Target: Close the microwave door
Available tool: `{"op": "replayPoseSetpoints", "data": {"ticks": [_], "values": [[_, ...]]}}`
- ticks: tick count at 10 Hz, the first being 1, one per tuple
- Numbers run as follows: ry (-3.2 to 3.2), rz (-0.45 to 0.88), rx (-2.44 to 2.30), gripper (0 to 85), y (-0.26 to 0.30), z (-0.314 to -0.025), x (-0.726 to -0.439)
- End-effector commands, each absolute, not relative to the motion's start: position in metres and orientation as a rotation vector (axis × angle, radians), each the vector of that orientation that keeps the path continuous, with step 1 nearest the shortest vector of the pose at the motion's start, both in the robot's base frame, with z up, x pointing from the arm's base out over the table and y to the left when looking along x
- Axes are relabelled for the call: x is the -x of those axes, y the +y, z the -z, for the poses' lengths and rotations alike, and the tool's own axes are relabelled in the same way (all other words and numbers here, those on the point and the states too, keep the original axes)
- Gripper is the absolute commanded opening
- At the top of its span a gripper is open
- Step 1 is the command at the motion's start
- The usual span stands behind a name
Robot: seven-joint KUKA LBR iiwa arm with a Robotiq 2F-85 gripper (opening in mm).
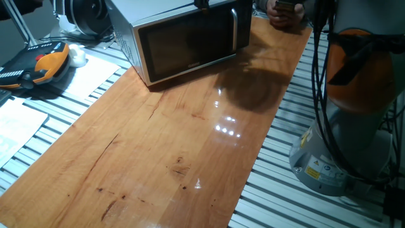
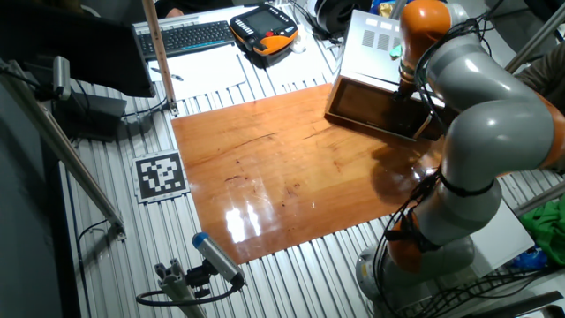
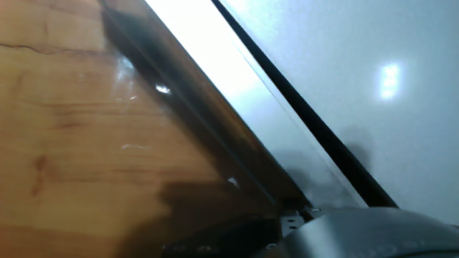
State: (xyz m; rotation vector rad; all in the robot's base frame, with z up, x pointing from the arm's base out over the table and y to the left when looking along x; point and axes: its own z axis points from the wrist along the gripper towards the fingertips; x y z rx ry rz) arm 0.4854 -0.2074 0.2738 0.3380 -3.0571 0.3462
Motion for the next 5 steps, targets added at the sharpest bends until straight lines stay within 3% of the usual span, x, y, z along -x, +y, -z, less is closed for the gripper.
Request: {"op": "replayPoseSetpoints", "data": {"ticks": [1, 5], "values": [[-3.050, -0.262, -0.292, 0.0, -0.2073, -0.2738, -0.4854], [-3.065, -0.298, -0.194, 0.0, -0.2073, -0.2738, -0.4854]]}}
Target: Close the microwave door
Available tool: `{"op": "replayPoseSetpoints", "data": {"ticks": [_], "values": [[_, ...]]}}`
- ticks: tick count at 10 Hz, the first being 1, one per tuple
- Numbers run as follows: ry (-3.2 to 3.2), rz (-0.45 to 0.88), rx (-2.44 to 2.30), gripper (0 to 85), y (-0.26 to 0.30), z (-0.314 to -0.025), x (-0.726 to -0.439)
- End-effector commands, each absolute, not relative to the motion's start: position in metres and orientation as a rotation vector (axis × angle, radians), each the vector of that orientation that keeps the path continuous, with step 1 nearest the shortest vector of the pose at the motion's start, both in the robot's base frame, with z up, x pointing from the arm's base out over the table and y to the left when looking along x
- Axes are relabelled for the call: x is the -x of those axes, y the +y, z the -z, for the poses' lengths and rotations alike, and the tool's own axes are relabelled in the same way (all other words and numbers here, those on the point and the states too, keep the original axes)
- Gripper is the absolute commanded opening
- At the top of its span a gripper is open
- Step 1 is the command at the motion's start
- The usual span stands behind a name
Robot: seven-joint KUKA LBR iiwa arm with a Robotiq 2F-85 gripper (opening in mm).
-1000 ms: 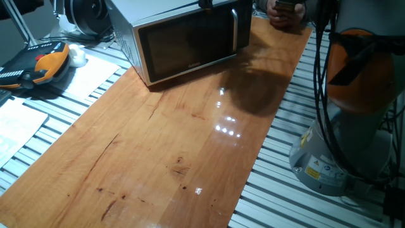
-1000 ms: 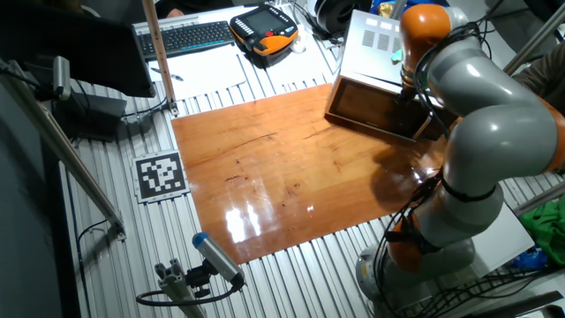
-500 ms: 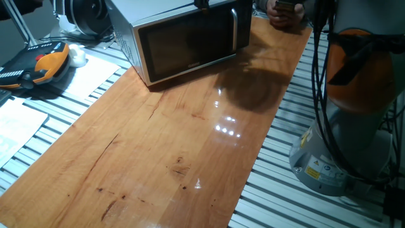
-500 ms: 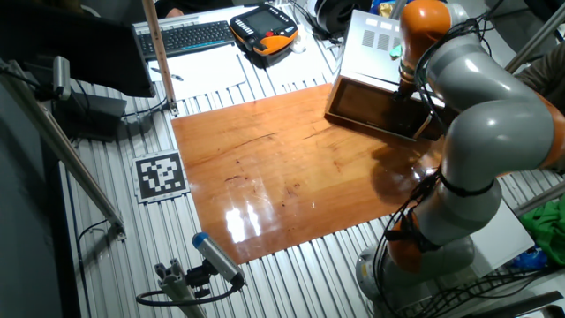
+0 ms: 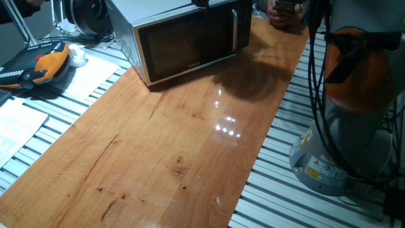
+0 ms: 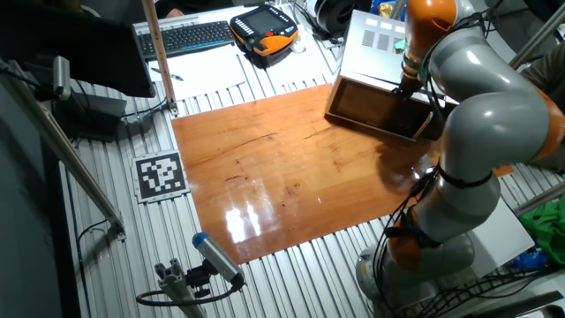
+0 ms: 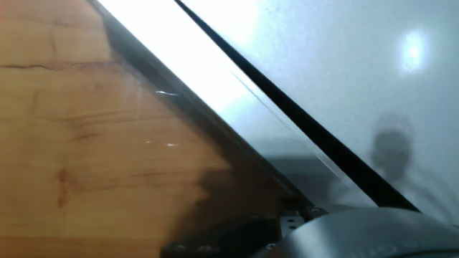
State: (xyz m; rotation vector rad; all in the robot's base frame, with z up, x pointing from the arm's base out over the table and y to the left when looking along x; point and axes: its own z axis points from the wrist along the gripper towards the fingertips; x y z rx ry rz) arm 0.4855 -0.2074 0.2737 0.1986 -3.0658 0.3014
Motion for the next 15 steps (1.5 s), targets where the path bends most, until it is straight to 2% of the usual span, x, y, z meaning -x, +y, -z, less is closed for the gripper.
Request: {"op": "replayPoseSetpoints", "data": {"ticks": [1, 4, 6, 8, 11, 15], "values": [[-3.065, -0.310, -0.215, 0.0, -0.207, -0.274, -0.485], [-3.049, -0.291, -0.289, 0.0, -0.236, -0.275, -0.515], [-3.047, -0.266, -0.279, 0.0, -0.235, -0.272, -0.516], [-3.060, -0.253, -0.207, 0.0, -0.221, -0.271, -0.505], [-3.060, -0.116, -0.048, 0.0, -0.192, -0.265, -0.481], [-3.067, -0.028, 0.108, 0.0, -0.144, -0.259, -0.456]]}}
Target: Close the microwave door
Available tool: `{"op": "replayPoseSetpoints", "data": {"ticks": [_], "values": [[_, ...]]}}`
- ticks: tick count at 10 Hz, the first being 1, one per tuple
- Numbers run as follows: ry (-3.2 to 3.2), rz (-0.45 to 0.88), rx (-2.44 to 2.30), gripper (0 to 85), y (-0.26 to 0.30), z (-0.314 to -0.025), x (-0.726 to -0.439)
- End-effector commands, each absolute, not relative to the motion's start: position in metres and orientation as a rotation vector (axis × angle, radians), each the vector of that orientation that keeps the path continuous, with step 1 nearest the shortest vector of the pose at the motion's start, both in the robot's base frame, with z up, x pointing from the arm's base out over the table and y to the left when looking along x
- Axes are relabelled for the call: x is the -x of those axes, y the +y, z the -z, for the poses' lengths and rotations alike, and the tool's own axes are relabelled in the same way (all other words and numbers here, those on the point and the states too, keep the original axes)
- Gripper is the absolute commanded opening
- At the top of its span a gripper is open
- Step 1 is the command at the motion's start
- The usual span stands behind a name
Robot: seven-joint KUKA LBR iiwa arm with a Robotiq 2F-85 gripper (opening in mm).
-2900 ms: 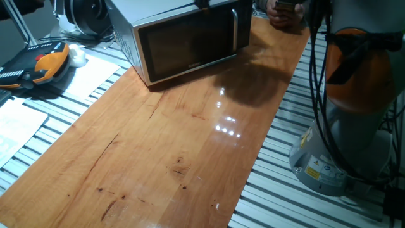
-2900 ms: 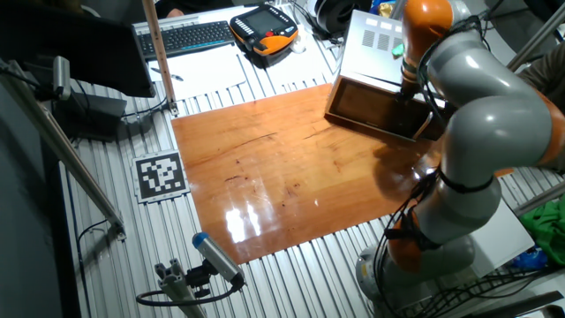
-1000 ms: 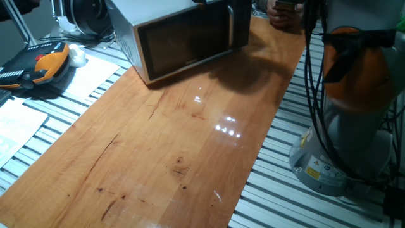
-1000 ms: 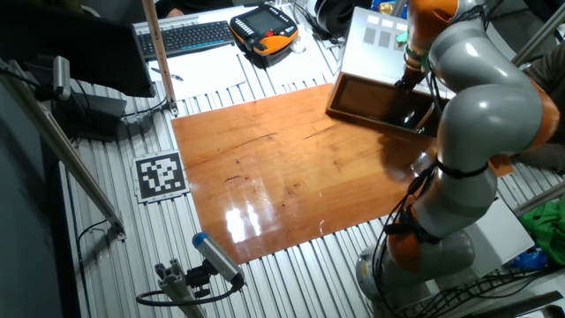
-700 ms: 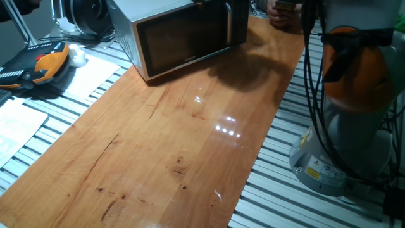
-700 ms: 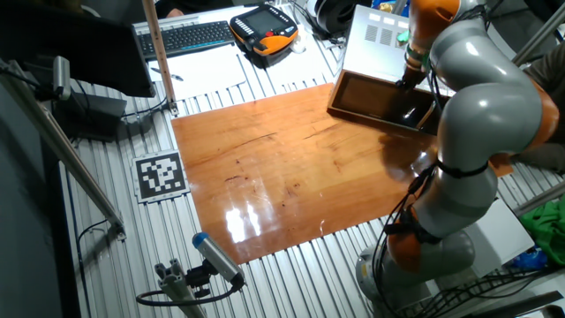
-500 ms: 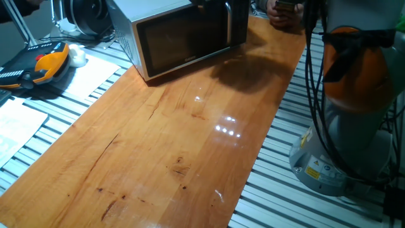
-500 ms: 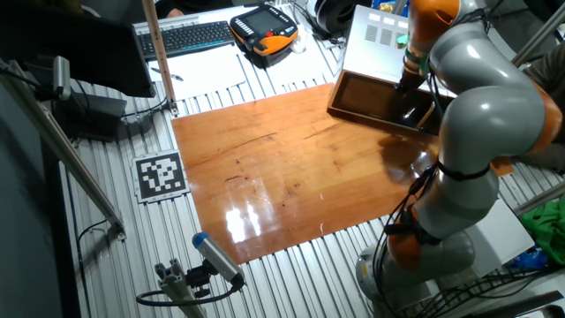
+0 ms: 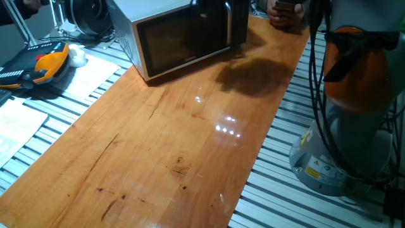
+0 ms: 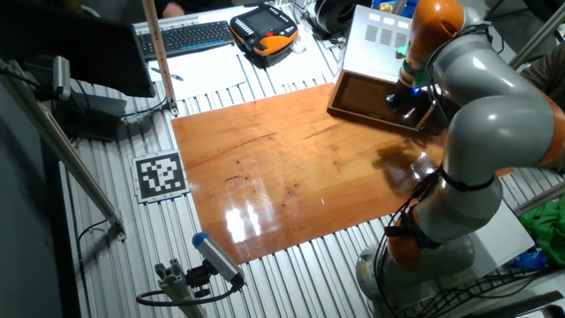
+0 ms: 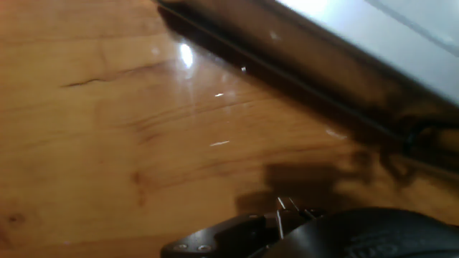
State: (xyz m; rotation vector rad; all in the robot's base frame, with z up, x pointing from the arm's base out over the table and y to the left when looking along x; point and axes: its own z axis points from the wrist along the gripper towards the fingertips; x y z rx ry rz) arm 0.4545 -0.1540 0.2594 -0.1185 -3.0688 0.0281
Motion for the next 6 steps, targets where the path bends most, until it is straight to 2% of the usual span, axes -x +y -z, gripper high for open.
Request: {"op": "replayPoseSetpoints", "data": {"ticks": [1, 6], "values": [[-3.072, -0.036, 0.139, 0.0, -0.131, -0.260, -0.452], [-3.080, -0.095, 0.163, 0.0, -0.088, -0.271, -0.440]]}}
